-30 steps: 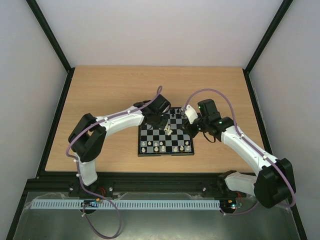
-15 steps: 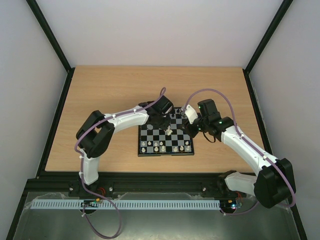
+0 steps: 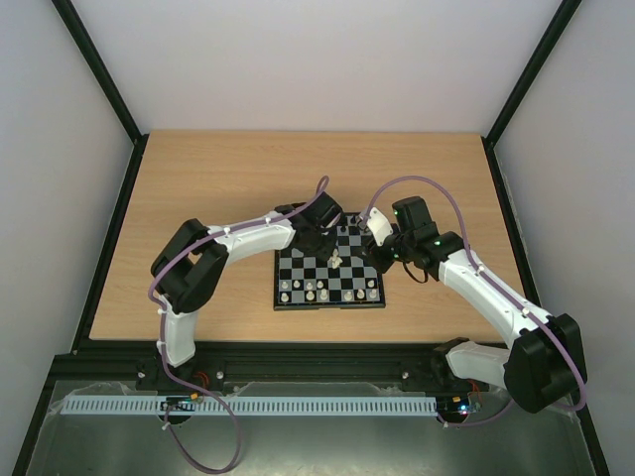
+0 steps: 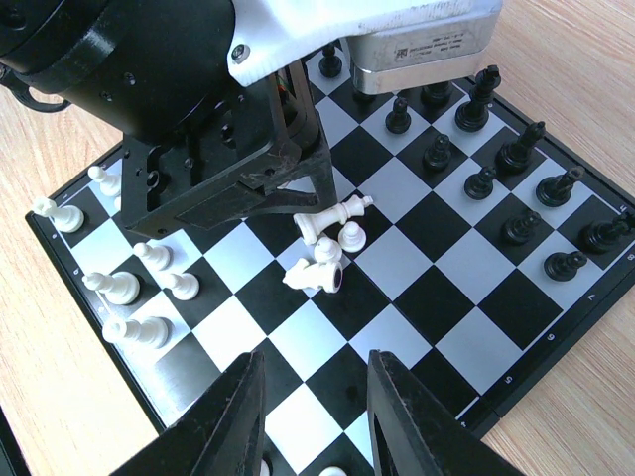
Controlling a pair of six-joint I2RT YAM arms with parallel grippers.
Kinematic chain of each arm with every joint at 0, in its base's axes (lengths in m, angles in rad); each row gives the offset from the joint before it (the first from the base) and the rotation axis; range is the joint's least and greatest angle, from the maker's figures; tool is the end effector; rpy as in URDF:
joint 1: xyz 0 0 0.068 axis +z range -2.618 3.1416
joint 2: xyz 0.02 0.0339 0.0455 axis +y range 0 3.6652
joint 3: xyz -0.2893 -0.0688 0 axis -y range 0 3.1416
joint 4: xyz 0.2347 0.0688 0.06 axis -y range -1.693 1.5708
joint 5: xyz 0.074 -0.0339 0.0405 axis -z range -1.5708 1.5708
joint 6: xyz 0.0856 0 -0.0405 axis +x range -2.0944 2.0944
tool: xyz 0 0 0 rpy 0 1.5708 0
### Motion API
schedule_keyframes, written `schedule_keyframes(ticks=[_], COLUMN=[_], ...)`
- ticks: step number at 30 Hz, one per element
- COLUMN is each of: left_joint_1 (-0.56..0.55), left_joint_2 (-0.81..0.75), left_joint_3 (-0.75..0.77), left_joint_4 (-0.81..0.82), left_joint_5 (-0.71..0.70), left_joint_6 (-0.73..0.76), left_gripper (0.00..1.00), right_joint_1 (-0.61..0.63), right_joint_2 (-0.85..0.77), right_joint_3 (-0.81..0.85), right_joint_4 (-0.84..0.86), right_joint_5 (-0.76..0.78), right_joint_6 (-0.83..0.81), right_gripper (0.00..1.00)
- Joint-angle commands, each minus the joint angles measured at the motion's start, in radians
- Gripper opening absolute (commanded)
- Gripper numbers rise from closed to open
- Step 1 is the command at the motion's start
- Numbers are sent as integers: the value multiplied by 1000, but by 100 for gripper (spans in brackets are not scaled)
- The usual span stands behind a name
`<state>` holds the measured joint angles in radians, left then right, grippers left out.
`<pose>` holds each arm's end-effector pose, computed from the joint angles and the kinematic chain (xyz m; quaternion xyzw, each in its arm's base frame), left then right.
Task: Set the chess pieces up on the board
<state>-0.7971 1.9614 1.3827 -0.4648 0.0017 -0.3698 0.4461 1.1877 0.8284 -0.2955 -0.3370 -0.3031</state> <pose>0.3072 -0.3147 0.1650 0.2049 0.9434 -0.1443 0.2170 0.2363 0.1444 0.2612 -0.3926 0.7958 0.1812 0.4240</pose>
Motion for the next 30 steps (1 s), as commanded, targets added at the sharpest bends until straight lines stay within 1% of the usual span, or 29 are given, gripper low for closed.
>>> schedule_keyframes(ticks=[1, 7, 16, 22, 26, 30], left_joint_1=[0, 2, 15, 20, 20, 13], left_joint_2=[3, -5, 0, -9, -59, -169], left_joint_3=[-5, -8, -20, -19, -28, -96], left_joint_4=[-16, -29, -30, -26, -45, -23], left_joint_5=[8, -6, -4, -7, -36, -41], left_joint_6=[5, 8, 15, 19, 21, 49], left_gripper=[23, 18, 16, 13, 11, 9], right_joint_1=[-3, -2, -2, -3, -2, -2], right_joint_2=[10, 11, 12, 9, 7, 7], right_joint_3=[-3, -3, -4, -4, -4, -4], right_joint_4=[-50, -49, -49, -51, -51, -49], right_joint_5=[-20, -19, -22, -22, -22, -22], right_joint_6=[-7, -8, -8, -8, -8, -9], right_gripper=[31, 31, 31, 31, 31, 31])
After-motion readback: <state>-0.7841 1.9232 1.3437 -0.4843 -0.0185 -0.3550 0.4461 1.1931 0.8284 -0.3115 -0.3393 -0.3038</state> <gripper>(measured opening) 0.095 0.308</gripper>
